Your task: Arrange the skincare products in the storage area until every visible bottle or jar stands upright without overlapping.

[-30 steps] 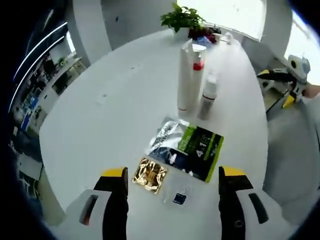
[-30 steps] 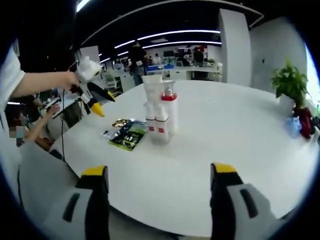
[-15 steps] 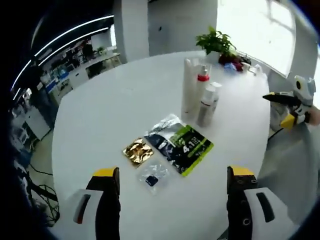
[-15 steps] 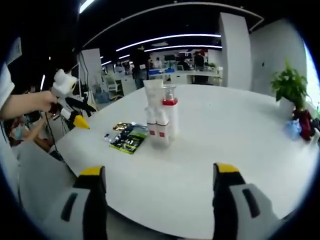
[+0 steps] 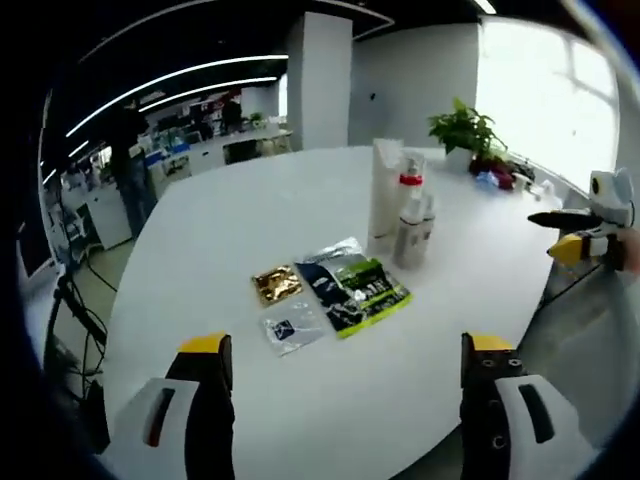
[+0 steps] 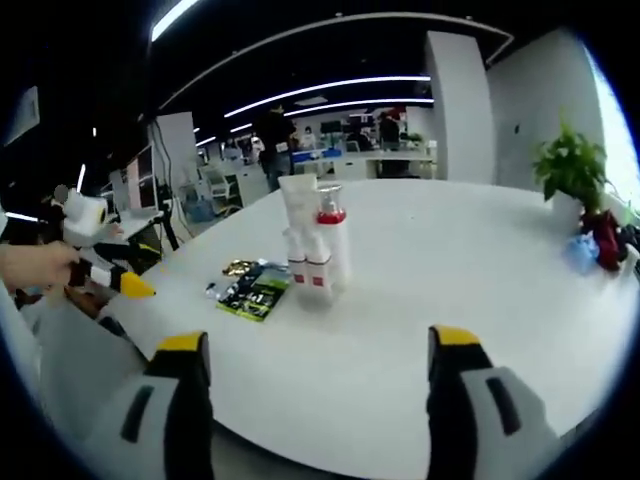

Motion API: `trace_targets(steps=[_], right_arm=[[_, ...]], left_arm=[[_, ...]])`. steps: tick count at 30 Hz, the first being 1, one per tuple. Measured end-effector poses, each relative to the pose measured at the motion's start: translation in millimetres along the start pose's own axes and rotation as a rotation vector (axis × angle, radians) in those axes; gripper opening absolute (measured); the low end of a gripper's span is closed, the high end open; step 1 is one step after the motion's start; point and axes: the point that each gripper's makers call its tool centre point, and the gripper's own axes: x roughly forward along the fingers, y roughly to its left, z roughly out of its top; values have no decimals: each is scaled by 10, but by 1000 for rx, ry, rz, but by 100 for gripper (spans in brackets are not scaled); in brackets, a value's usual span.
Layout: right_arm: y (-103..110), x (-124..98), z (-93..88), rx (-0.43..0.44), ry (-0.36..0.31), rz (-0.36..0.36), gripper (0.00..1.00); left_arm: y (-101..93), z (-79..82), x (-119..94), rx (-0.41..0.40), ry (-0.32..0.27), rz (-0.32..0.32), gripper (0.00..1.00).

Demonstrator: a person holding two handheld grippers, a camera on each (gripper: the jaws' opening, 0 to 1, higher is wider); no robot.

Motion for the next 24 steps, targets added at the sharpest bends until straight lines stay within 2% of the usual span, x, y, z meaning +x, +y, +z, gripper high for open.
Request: trace_targets(steps=[5, 8, 9, 11, 24], right_arm=[[-3, 0, 2, -5, -1, -4, 90], [4, 2, -1, -4, 0, -1, 90], [5, 3, -2, -6, 1, -1, 90], [8, 4, -9, -6, 4, 0, 90], [31, 12, -37, -22, 23, 5, 89]], left_arm=[[42, -46, -63, -13, -43, 43, 97], [80, -69, -64, -6, -40, 60, 97], [91, -65, -63, -3, -37, 66, 97], [98, 2, -61, 9, -74, 75, 96], [27, -30, -55, 49, -55, 58, 95]])
